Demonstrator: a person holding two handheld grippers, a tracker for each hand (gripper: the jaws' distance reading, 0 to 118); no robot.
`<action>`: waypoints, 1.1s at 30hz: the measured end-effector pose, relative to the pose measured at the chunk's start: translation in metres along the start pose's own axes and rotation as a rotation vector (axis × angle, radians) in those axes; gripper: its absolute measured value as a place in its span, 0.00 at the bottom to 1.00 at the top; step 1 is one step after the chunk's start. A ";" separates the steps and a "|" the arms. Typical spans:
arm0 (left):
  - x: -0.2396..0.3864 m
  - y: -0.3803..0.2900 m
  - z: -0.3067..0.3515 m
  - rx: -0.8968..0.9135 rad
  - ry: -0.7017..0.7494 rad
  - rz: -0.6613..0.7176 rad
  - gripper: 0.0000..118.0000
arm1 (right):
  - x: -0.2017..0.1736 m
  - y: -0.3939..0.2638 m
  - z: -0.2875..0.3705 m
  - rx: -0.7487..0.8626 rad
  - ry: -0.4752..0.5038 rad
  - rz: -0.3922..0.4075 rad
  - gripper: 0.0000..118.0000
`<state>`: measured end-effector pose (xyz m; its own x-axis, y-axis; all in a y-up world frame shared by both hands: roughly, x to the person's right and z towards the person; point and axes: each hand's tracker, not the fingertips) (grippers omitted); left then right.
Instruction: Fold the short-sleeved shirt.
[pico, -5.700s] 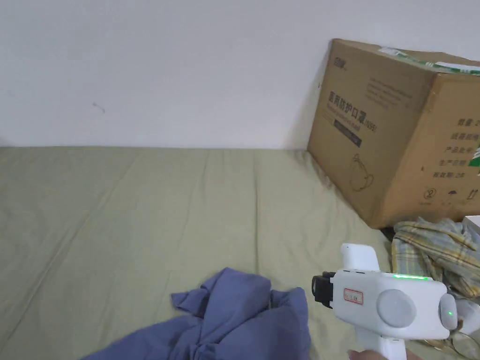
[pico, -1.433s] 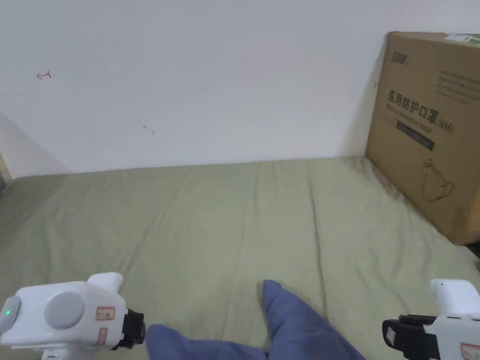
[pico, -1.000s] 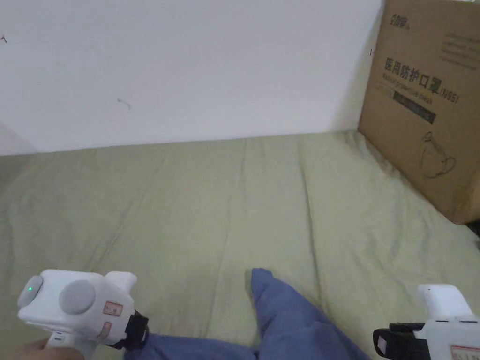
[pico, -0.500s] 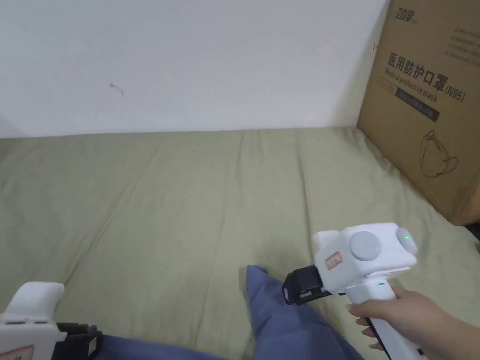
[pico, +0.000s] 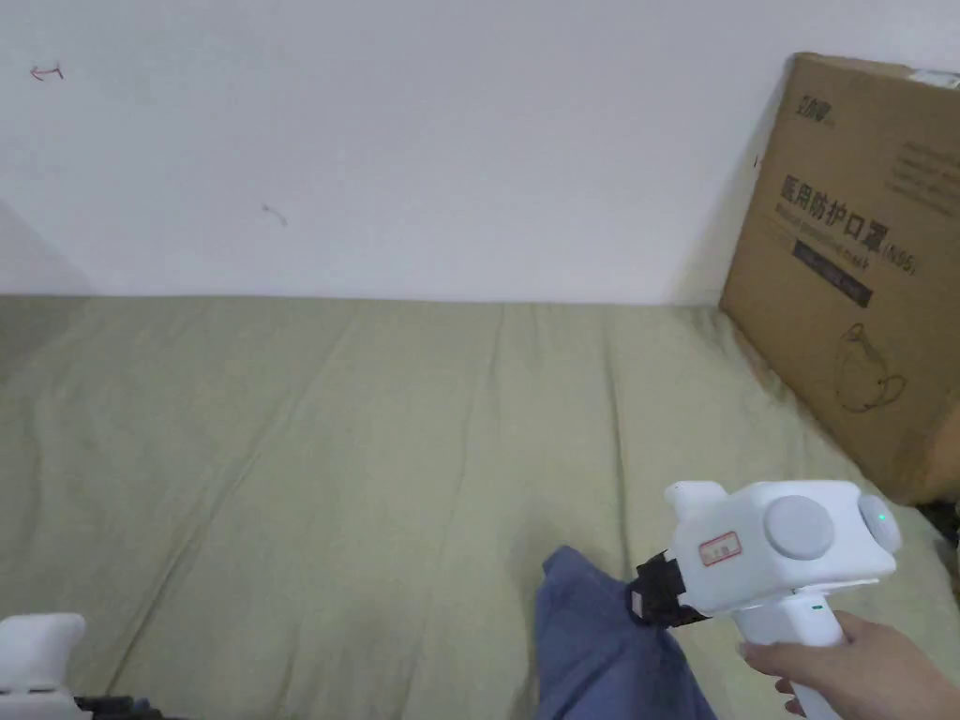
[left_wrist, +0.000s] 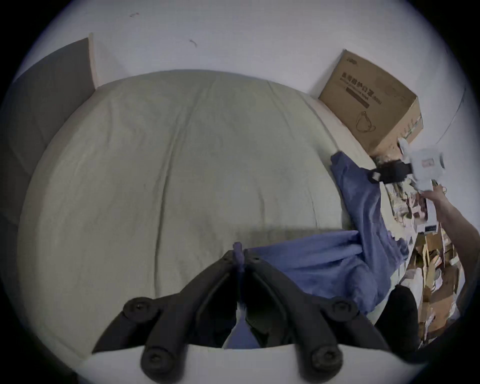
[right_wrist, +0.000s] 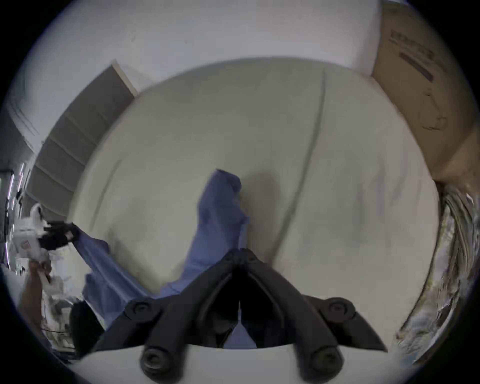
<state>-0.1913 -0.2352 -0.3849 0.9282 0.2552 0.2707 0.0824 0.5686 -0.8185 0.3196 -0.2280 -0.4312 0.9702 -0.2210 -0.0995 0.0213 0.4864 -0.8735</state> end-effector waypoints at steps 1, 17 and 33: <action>-0.001 0.001 0.015 0.034 0.001 0.015 0.03 | 0.005 -0.004 0.022 0.039 0.000 -0.022 0.00; 0.034 0.080 0.253 0.447 0.047 -0.038 0.03 | 0.013 -0.016 0.325 0.527 0.021 -0.181 0.00; 0.071 0.271 0.301 0.632 0.089 -0.032 0.03 | -0.023 0.170 0.433 0.772 -0.157 -0.099 0.00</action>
<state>-0.2120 0.1725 -0.4343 0.9576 0.1798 0.2251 -0.0938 0.9334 -0.3464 0.4058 0.2254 -0.3711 0.9766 -0.1997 0.0801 0.2146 0.9320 -0.2921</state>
